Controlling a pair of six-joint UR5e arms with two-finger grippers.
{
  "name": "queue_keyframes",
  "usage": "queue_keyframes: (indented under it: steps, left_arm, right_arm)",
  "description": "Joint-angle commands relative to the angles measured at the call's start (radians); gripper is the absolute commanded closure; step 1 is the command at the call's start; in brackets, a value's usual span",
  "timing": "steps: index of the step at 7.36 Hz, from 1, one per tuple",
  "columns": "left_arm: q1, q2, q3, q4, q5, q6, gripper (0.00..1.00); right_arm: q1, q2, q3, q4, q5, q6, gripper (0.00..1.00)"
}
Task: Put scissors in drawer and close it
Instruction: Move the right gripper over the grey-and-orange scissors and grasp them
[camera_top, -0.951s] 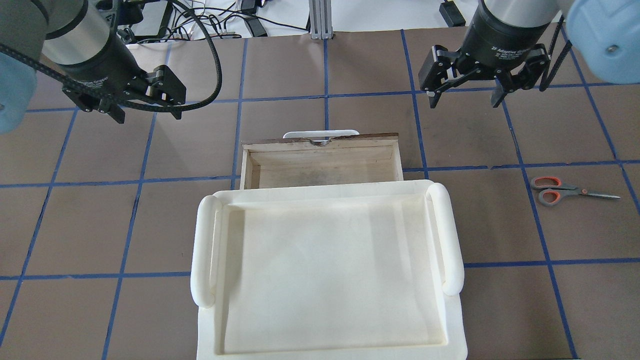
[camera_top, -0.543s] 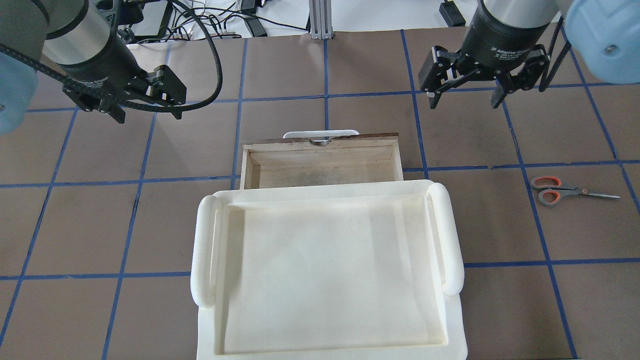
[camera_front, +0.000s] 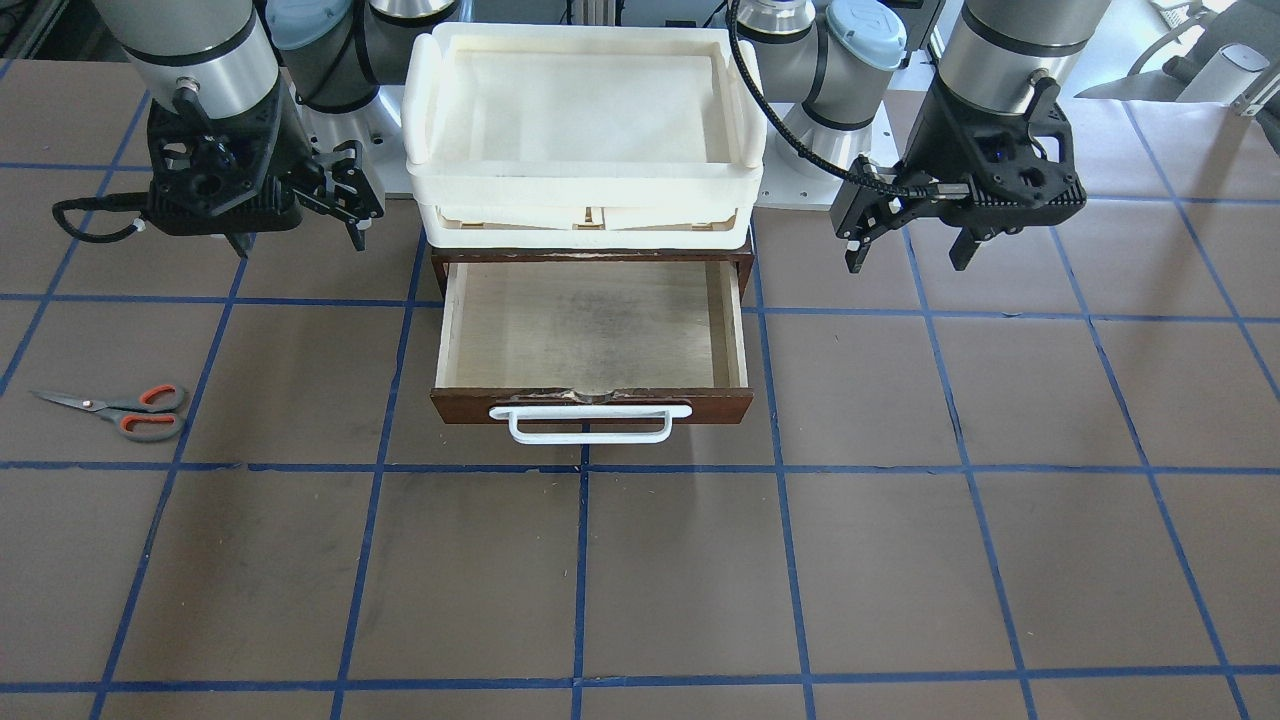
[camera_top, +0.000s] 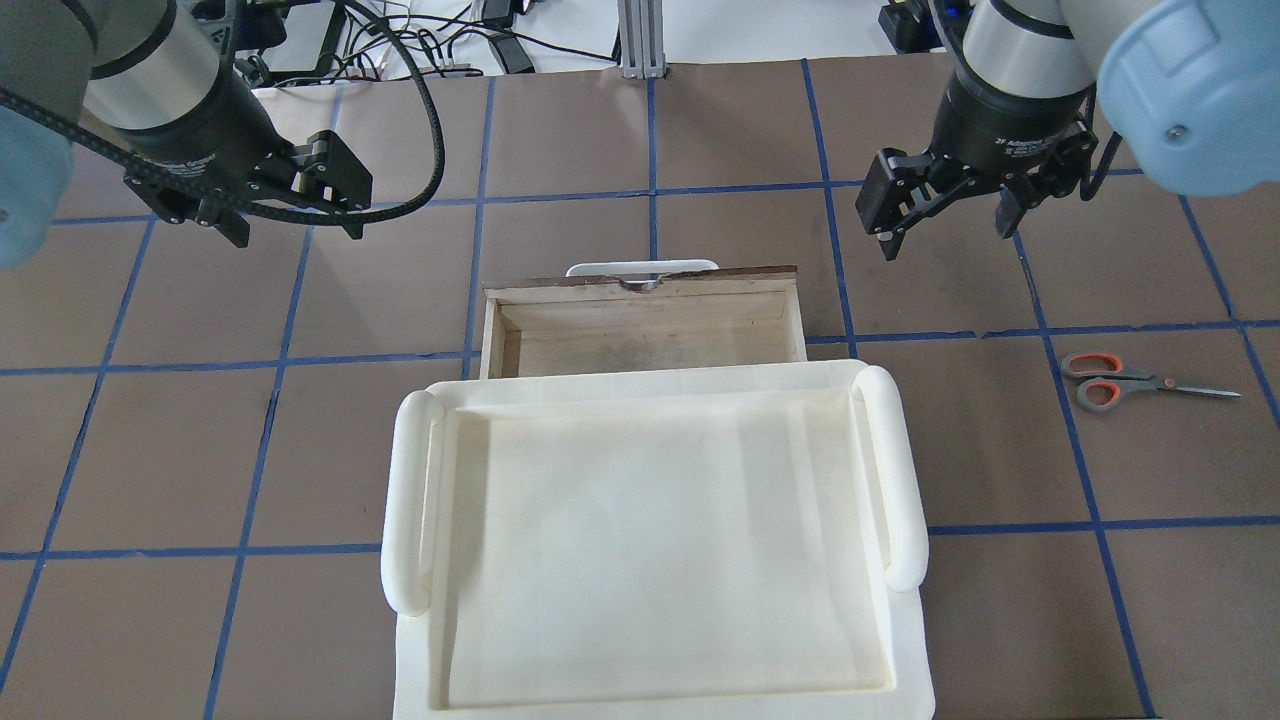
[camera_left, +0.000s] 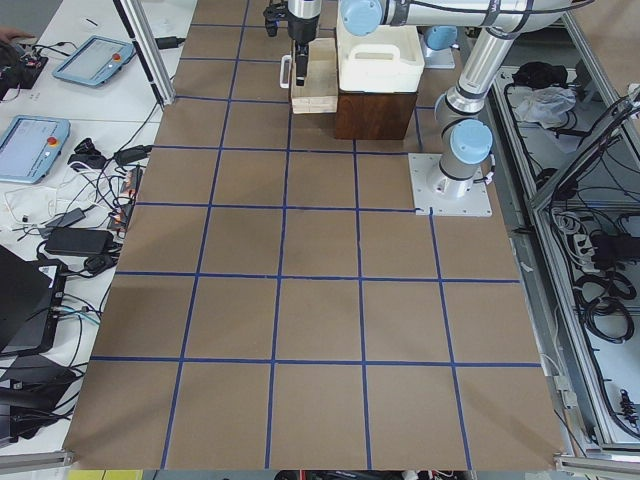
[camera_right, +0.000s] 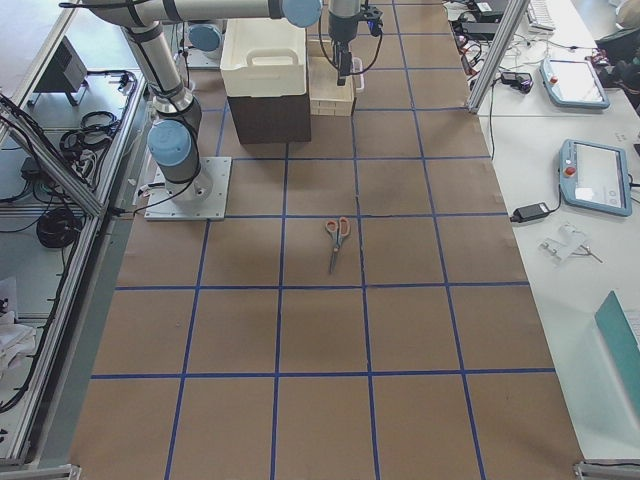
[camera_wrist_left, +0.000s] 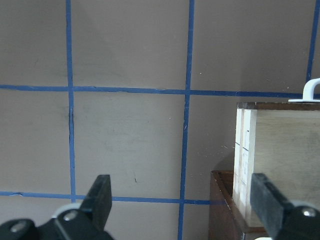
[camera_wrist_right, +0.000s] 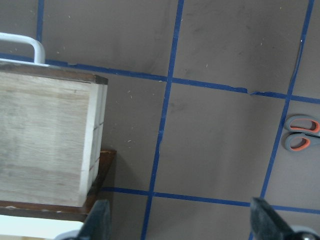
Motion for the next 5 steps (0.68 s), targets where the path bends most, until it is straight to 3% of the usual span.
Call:
queue_keyframes:
  steps: [1, 3, 5]
  left_arm:
    - [0.001, 0.001, 0.0, 0.0, 0.002, 0.001, 0.0]
    - [0.0, 0.001, 0.0, 0.0, 0.0, 0.001, 0.0]
    - [0.0, 0.001, 0.0, 0.001, 0.0, 0.001, 0.0]
  right_arm:
    - [-0.109, 0.021, 0.126, -0.073, -0.029, -0.206, 0.0]
    - [-0.258, 0.023, 0.255, -0.16, -0.043, -0.5, 0.0]
    - [-0.355, 0.039, 0.337, -0.294, -0.131, -0.763, 0.0]
